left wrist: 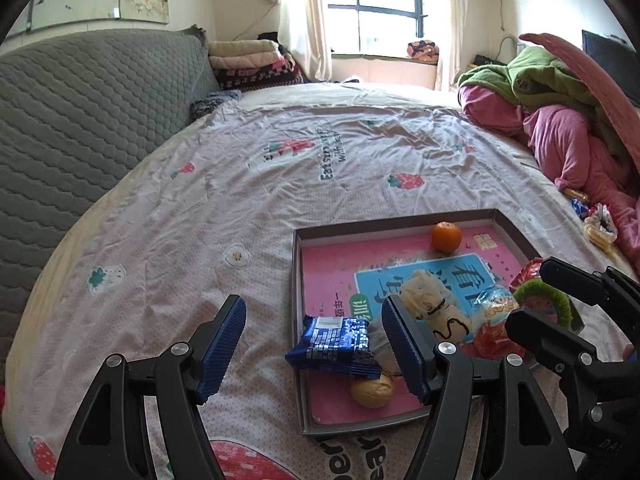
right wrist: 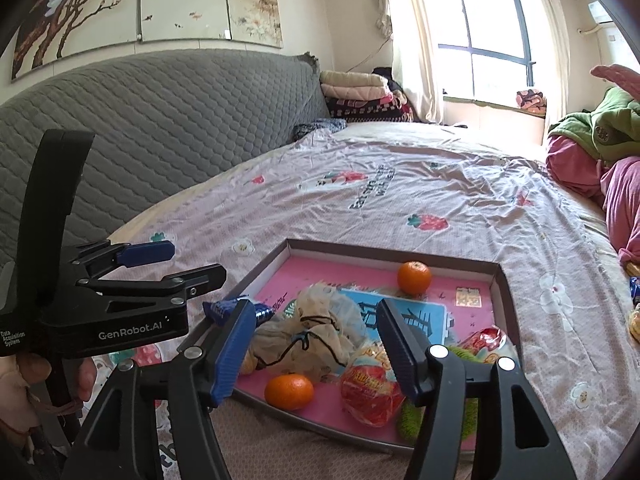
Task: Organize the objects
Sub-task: 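Lower the snack packet into the tray with the left gripper while the right lowers the orange, then open both grippers and pull them back from the tray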
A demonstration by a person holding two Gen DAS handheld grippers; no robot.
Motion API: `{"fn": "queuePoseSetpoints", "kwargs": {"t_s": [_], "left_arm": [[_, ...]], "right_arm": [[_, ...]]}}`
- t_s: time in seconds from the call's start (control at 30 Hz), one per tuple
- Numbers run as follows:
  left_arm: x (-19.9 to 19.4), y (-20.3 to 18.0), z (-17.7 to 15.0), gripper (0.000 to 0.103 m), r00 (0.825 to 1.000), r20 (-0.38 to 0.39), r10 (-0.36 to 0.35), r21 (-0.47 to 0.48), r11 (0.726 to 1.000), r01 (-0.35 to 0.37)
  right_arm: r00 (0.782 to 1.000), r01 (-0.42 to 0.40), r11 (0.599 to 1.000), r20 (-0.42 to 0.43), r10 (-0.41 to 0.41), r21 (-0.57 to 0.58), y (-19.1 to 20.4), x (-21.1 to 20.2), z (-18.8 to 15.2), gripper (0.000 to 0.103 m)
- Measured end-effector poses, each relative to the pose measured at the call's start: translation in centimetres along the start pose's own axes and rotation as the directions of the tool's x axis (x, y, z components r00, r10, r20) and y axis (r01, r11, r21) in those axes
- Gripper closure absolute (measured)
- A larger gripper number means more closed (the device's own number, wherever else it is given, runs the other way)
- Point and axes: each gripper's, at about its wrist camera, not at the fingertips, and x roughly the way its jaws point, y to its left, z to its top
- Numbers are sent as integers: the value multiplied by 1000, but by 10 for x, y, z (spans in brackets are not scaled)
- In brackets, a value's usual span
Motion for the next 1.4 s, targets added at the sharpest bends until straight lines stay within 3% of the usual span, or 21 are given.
{"fn": "queuePoseSetpoints", "kwargs": {"t_s": [0.37, 0.8, 1.4], "left_arm": [[-14, 0, 4, 31, 998, 46, 31, 12, 999, -32], [-35, 3, 6, 26, 994, 108, 34, -8, 999, -33], [-63, 3, 0, 25, 981, 195, 25, -44, 999, -17]], "right_arm": [[996, 13, 1000, 84, -13, 0, -2, -16, 8, 29], [987, 23, 1000, 161, -26, 20, -8, -34, 15, 27], [980, 47, 998, 191, -53, 37, -13, -50, 12, 27]]}}
